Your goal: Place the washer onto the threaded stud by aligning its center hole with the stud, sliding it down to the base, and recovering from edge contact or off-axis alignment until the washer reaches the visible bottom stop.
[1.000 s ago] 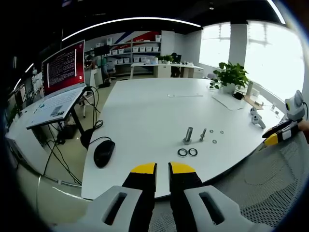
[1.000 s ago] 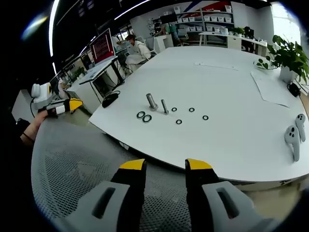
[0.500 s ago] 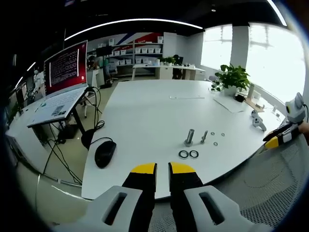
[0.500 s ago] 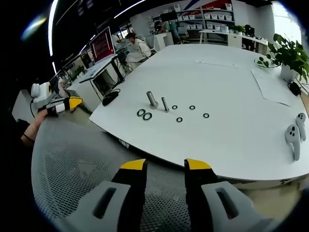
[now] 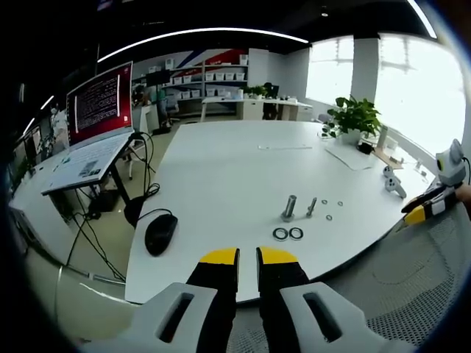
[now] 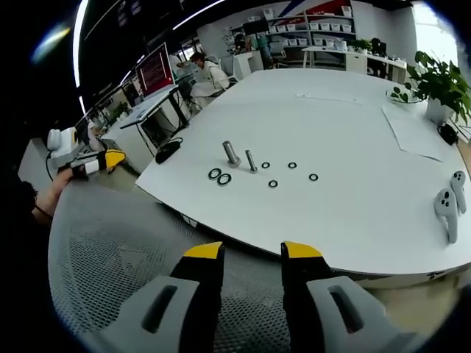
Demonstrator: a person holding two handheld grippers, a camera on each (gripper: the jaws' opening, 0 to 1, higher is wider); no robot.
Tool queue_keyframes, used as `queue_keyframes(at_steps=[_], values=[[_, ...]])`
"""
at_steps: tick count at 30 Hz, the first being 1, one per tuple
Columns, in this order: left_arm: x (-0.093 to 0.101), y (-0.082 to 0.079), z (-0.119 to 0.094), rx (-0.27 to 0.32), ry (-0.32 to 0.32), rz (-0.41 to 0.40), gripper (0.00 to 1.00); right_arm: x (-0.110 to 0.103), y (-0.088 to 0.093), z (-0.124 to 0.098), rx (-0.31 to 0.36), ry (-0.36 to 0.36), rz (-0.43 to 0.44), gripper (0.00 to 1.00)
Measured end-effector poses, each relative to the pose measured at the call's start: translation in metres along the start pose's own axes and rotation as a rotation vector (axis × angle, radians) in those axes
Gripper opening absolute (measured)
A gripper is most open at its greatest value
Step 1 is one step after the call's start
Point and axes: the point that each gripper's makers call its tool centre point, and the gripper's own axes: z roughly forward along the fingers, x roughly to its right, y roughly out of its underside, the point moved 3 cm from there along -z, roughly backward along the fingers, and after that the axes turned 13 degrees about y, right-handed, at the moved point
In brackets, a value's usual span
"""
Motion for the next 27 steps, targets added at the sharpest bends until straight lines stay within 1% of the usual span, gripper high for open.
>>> queue_keyframes(at_steps=[18,23,27], values=[[-0.0001,0.0018,0.0005,-0.017,-0.001,0.007,0.06,-0.0018,0.0005,0.0002,-0.006,-0.015,-0.010,0.33],[-0.0009,0.0032,0.0011,-0.028,-0.003,0.007,0.06,-0.0026,-0.0003,-0.0002,-0.003,-0.020,-0.026,0.34],[-0.0025,0.0020,0.0004,-0.017,-0.012,0.002,0.06,-0.0036,-0.0006,-0.0001,-0.006,-0.020,-0.053,0.35]])
